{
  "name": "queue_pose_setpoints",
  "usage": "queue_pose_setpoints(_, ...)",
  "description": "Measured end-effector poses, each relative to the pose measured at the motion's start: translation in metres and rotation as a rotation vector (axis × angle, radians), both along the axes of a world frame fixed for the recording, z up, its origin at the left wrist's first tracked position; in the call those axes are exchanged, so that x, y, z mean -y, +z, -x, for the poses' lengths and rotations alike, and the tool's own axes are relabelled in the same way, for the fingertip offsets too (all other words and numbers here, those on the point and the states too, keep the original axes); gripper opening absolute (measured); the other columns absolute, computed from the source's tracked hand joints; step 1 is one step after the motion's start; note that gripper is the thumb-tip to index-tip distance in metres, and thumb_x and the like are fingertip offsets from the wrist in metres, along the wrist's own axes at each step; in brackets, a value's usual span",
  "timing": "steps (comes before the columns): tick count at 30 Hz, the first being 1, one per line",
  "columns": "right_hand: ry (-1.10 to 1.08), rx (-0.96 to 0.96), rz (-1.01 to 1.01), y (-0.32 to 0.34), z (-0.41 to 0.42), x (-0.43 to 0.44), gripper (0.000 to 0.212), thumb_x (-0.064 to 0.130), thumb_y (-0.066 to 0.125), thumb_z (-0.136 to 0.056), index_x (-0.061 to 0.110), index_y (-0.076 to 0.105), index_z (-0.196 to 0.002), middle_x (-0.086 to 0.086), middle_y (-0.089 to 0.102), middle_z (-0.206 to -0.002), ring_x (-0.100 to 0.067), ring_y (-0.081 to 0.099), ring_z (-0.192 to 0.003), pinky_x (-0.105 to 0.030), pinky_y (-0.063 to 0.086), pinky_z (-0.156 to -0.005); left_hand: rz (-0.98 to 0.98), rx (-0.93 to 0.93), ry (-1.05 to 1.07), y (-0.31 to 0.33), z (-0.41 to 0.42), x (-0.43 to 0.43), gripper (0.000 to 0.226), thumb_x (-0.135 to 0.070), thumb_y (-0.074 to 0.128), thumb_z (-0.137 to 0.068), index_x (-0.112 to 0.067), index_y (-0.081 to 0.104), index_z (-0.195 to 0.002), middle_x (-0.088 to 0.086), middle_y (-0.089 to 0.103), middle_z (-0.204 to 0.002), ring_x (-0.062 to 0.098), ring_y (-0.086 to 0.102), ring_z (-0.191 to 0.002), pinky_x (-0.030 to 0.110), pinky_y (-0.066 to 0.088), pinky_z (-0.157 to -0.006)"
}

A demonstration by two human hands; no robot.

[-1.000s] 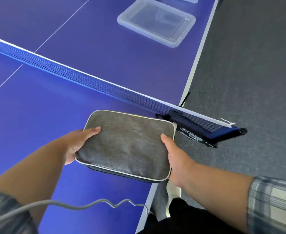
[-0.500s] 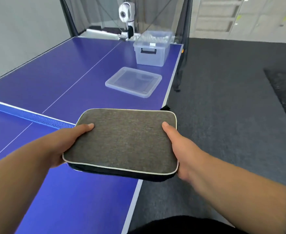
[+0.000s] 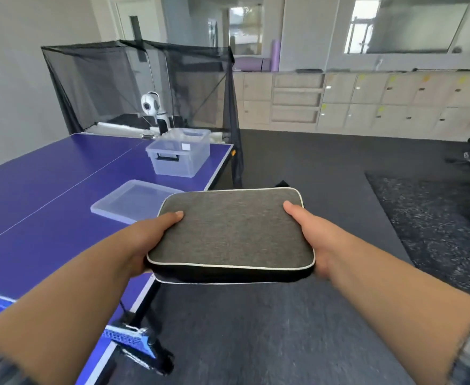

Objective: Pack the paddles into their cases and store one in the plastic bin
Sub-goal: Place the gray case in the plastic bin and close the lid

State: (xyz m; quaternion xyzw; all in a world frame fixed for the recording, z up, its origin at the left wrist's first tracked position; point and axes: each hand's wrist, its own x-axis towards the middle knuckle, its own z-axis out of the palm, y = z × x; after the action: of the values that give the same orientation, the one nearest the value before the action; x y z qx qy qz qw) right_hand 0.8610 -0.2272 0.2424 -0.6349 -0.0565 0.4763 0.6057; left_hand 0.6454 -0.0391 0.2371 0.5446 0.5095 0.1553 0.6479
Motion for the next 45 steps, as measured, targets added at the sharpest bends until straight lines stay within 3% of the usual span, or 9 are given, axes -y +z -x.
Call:
queue_pose_setpoints(4, 0.002, 0.04, 0.008, 0.005, -0.065, 0.017, 0.031, 0.046, 0.061, -0.094, 0.018, 0.071, -0.102, -0.002, 0.079, -0.082, -0.019, 0.076, -0.064, -0.03, 0.055, -0.057, 0.051, 0.077, -0.023, -0.003, -0.062, 0.017, 0.036, -0.046, 0.071, -0.086, -0.015, 0.068, -0.103, 0.003, 0.077, -0.078, 0.021, 0.072, -0.073, 0.034, 0.056, -0.07)
queue_pose_setpoints(11, -0.013, 0.032, -0.005, -0.009, -0.149, -0.01, 0.036, 0.047, 0.064, -0.091, 0.017, 0.073, -0.108, -0.007, 0.079, -0.098, -0.025, 0.077, -0.08, -0.04, 0.056, -0.077, 0.062, 0.117, -0.013, -0.01, -0.138, -0.011, 0.035, -0.045, 0.07, -0.086, -0.015, 0.069, -0.106, 0.005, 0.078, -0.087, 0.023, 0.072, -0.081, 0.039, 0.057, -0.082)
queue_pose_setpoints(16, 0.001, 0.003, 0.011, -0.022, -0.2, -0.07, 0.038, 0.048, 0.064, -0.09, 0.016, 0.072, -0.109, -0.009, 0.078, -0.099, -0.027, 0.077, -0.082, -0.043, 0.056, -0.079, 0.04, 0.124, 0.003, -0.018, -0.184, -0.071, 0.031, -0.044, 0.067, -0.09, -0.015, 0.069, -0.1, -0.001, 0.075, -0.069, 0.016, 0.07, -0.064, 0.027, 0.05, -0.059)
queue_pose_setpoints(20, 0.019, 0.003, -0.002, -0.021, -0.249, -0.136, 0.04, 0.048, 0.064, -0.09, 0.016, 0.072, -0.112, -0.009, 0.078, -0.102, -0.028, 0.076, -0.09, -0.043, 0.056, -0.081, 0.035, 0.115, 0.029, -0.024, -0.231, -0.136, 0.034, -0.041, 0.069, -0.088, -0.01, 0.07, -0.1, 0.005, 0.076, -0.077, 0.021, 0.071, -0.073, 0.031, 0.054, -0.067)
queue_pose_setpoints(26, 0.003, -0.067, -0.02, -0.032, -0.327, -0.227, 0.04, 0.047, 0.065, -0.09, 0.014, 0.072, -0.112, -0.01, 0.078, -0.102, -0.027, 0.076, -0.086, -0.043, 0.055, -0.082, 0.007, 0.055, 0.016, -0.022, -0.312, -0.233, 0.035, -0.042, 0.071, -0.087, -0.009, 0.072, -0.098, 0.005, 0.078, -0.078, 0.022, 0.072, -0.076, 0.034, 0.057, -0.077)
queue_pose_setpoints(33, 0.036, -0.1, 0.006, -0.06, -0.424, -0.323, 0.045, 0.051, 0.066, -0.087, 0.016, 0.071, -0.115, -0.009, 0.077, -0.104, -0.029, 0.075, -0.093, -0.045, 0.055, -0.087, 0.012, 0.015, 0.027, -0.038, -0.398, -0.317, 0.036, -0.045, 0.069, -0.088, -0.011, 0.073, -0.101, 0.004, 0.079, -0.09, 0.022, 0.074, -0.087, 0.04, 0.055, -0.095)
queue_pose_setpoints(37, 0.106, -0.111, 0.024, -0.078, -0.477, -0.389, 0.045, 0.05, 0.066, -0.088, 0.016, 0.07, -0.116, -0.009, 0.078, -0.103, -0.028, 0.075, -0.093, -0.042, 0.056, -0.079, 0.004, -0.014, 0.112, -0.057, -0.441, -0.363, 0.037, -0.046, 0.07, -0.087, -0.012, 0.072, -0.099, 0.003, 0.079, -0.088, 0.02, 0.074, -0.083, 0.037, 0.056, -0.09)
queue_pose_setpoints(42, 0.251, -0.089, 0.077, -0.078, -0.547, -0.491, 0.046, 0.05, 0.067, -0.086, 0.015, 0.071, -0.116, -0.01, 0.077, -0.104, -0.031, 0.072, -0.1, -0.048, 0.053, -0.095, 0.014, -0.024, 0.284, -0.063, -0.488, -0.421, 0.04, -0.047, 0.069, -0.087, -0.011, 0.072, -0.105, 0.005, 0.078, -0.096, 0.02, 0.074, -0.087, 0.033, 0.059, -0.079)
queue_pose_setpoints(45, 0.368, -0.05, 0.074, -0.069, -0.575, -0.552, 0.043, 0.05, 0.067, -0.087, 0.015, 0.073, -0.111, -0.008, 0.078, -0.101, -0.028, 0.073, -0.097, -0.044, 0.055, -0.089, 0.005, -0.009, 0.396, -0.064, -0.504, -0.447, 0.039, -0.048, 0.068, -0.088, -0.012, 0.072, -0.102, 0.007, 0.077, -0.098, 0.02, 0.073, -0.082, 0.029, 0.055, -0.07)
